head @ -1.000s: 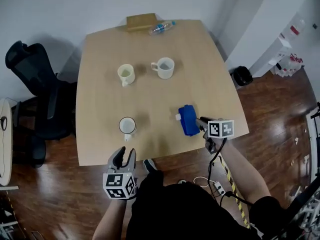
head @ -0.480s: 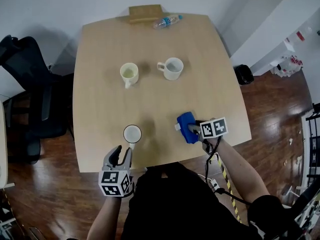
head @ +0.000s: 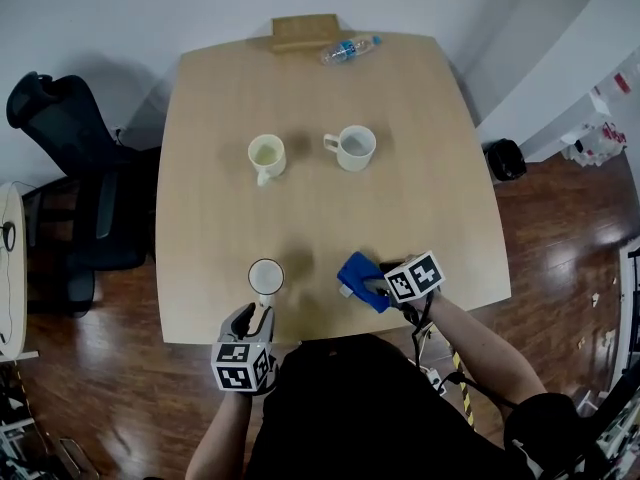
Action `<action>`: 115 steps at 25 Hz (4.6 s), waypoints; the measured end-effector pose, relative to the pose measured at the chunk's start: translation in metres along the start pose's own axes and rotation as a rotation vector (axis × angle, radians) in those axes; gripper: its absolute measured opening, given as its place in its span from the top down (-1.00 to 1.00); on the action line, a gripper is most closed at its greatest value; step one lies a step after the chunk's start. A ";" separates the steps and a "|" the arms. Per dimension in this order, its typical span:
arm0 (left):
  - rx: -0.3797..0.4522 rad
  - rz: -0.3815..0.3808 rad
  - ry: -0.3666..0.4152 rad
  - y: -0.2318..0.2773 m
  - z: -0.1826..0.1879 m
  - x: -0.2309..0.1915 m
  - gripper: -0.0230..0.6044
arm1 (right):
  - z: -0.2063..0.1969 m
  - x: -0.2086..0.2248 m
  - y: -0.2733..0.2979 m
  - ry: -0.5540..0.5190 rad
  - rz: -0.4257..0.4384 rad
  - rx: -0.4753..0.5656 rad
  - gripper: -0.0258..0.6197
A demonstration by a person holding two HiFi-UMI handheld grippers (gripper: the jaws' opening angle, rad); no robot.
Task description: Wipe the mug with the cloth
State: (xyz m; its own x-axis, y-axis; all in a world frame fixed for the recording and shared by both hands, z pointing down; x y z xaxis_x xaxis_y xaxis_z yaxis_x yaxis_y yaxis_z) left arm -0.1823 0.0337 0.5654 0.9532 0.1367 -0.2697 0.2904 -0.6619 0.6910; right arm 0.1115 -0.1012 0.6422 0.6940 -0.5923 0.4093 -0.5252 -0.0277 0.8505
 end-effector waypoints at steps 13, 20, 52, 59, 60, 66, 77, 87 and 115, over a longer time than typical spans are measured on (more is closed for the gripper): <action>0.013 0.182 0.224 0.041 -0.004 0.000 0.53 | 0.019 -0.021 -0.027 0.058 0.216 0.200 0.60; 0.107 0.229 0.267 0.051 -0.006 -0.006 0.55 | 0.032 -0.044 -0.059 0.026 0.213 0.386 0.60; 0.339 -0.417 0.167 -0.055 0.176 0.097 0.72 | 0.095 -0.197 -0.213 -0.854 -0.064 0.951 0.60; 0.308 -0.518 0.231 -0.081 0.187 0.100 0.72 | 0.105 -0.176 -0.241 -0.637 -0.005 1.030 0.61; 0.302 -0.541 0.258 -0.085 0.187 0.102 0.72 | 0.108 -0.172 -0.245 -0.624 0.018 1.035 0.61; 0.267 -0.680 0.435 -0.116 0.189 0.122 0.72 | 0.118 -0.150 -0.262 -0.644 0.187 1.069 0.61; 0.239 -1.103 0.570 -0.149 0.185 0.168 0.72 | 0.121 -0.154 -0.243 -0.403 0.997 0.844 0.60; 0.227 -1.200 0.606 -0.150 0.179 0.184 0.72 | 0.110 -0.183 -0.222 -0.316 1.288 0.739 0.60; 0.507 -0.622 -0.064 -0.104 0.209 0.117 0.72 | 0.108 -0.239 -0.256 -0.980 -0.249 1.076 0.60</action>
State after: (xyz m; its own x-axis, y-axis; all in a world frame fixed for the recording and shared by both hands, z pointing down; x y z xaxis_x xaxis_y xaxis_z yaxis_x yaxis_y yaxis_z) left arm -0.1184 -0.0352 0.3217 0.6182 0.5579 -0.5537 0.6782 -0.7347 0.0169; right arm 0.0270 -0.0400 0.2908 0.4470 -0.7665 -0.4612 -0.8539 -0.5193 0.0354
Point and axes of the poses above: the fingertips, and each gripper's own axes: y forward along the fingers, x to its right, z out of its top, the point moved 7 cm from there along -y, backward along the fingers, and after that the axes turned 2 degrees about -z, right-handed, at the moved point
